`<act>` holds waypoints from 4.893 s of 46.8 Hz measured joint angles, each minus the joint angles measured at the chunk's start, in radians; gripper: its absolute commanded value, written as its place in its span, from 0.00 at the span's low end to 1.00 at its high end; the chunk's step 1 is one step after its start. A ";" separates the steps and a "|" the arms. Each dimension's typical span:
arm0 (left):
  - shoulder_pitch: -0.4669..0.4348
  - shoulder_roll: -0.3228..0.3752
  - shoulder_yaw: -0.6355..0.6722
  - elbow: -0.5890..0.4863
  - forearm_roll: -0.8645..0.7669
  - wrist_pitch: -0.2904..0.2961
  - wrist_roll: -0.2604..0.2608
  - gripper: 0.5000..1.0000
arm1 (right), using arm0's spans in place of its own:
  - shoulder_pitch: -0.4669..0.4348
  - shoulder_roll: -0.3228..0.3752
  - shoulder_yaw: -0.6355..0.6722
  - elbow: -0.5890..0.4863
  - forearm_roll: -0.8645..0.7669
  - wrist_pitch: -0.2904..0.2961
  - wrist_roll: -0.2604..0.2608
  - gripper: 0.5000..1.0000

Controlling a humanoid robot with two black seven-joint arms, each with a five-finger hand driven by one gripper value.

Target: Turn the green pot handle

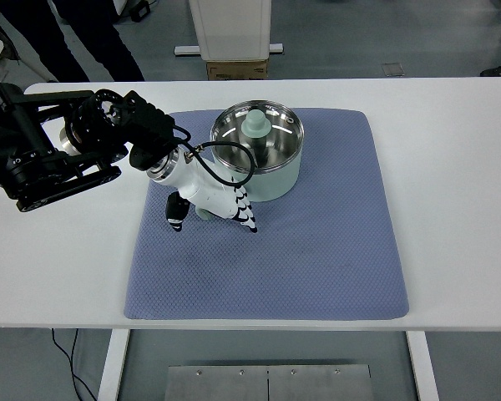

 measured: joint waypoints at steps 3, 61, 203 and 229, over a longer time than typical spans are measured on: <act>0.000 0.001 0.002 0.000 0.000 0.000 0.000 1.00 | 0.000 0.000 0.000 0.000 0.000 0.000 0.000 1.00; -0.002 0.086 0.053 0.129 0.016 0.061 0.000 1.00 | 0.000 0.000 0.000 0.000 0.000 0.000 0.000 1.00; -0.125 0.240 0.036 0.251 -1.387 0.139 0.000 1.00 | 0.000 0.000 0.000 0.000 0.000 0.000 0.000 1.00; 0.239 0.090 -0.260 0.354 -2.210 0.320 0.000 1.00 | 0.000 0.000 0.000 0.000 0.000 0.000 0.000 1.00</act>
